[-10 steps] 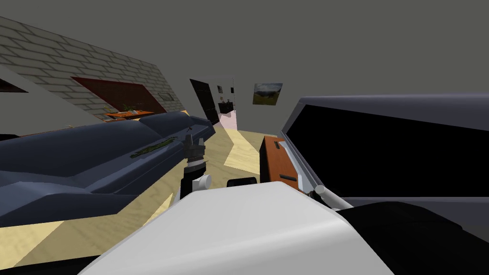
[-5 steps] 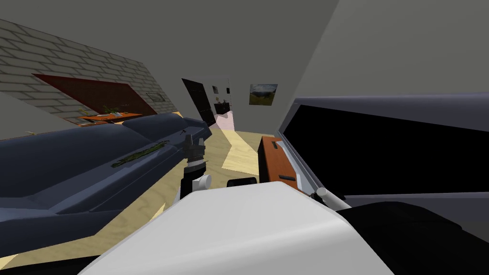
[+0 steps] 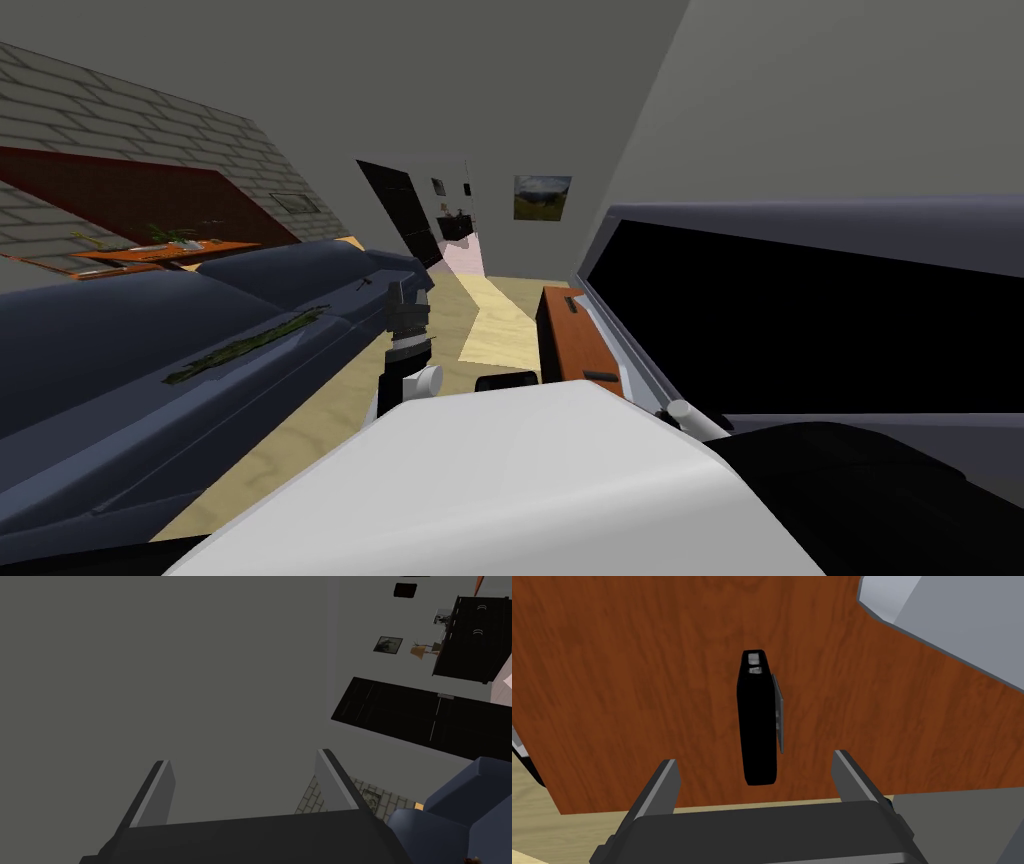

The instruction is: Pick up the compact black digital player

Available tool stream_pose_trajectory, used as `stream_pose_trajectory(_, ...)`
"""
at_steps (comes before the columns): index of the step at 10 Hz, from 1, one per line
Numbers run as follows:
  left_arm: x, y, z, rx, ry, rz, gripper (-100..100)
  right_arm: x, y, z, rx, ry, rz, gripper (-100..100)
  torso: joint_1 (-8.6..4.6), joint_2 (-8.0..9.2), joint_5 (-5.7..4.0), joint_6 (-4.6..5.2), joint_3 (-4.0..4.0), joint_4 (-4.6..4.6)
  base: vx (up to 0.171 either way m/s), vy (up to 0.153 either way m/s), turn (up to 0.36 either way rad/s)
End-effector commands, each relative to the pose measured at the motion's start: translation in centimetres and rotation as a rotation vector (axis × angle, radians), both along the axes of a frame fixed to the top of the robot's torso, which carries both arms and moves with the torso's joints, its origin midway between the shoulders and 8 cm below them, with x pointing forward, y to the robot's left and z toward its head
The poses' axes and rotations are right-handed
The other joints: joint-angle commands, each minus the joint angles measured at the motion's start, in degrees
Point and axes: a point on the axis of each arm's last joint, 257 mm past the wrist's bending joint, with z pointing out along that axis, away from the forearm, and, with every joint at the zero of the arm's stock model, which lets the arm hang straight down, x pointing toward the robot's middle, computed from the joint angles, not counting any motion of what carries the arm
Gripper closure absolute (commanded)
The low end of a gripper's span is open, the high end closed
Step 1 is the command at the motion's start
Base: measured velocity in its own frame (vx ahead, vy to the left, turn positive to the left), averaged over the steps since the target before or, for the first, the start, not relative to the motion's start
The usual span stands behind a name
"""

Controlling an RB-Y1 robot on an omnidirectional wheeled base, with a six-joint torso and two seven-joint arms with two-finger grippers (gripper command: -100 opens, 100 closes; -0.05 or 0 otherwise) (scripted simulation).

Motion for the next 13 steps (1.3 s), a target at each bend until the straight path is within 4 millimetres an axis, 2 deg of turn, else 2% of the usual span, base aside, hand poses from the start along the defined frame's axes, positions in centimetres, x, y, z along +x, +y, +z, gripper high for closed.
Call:
stream_pose_trajectory(1,0.0,0.0,0.0,0.000,0.000,0.000,0,-0.3,-0.1,-0.1,-0.002,-0.001,0.026,-100,0.00,0.00,0.00,0.00,0.00,0.00,0.086,-0.009,-0.117)
stream_pose_trajectory(10,0.0,0.0,0.0,0.000,0.000,0.000,0,-3.6,0.2,-1.2,-0.003,-0.003,0.143,-100,0.05,0.05,0.01,-0.06,0.02,0.01,0.102,0.004,-0.134)
stream_pose_trajectory(12,0.0,0.0,0.0,0.000,0.000,0.000,0,-3.5,0.1,-1.2,-0.003,-0.002,0.146,-100,0.03,0.08,0.01,-0.06,0.04,0.02,0.060,0.009,-0.046)
stream_pose_trajectory(13,0.0,0.0,0.0,0.000,0.000,0.000,0,-3.5,0.1,-1.2,-0.003,-0.003,0.150,100,0.02,0.24,0.01,-0.07,0.13,0.05,0.007,0.001,0.002)
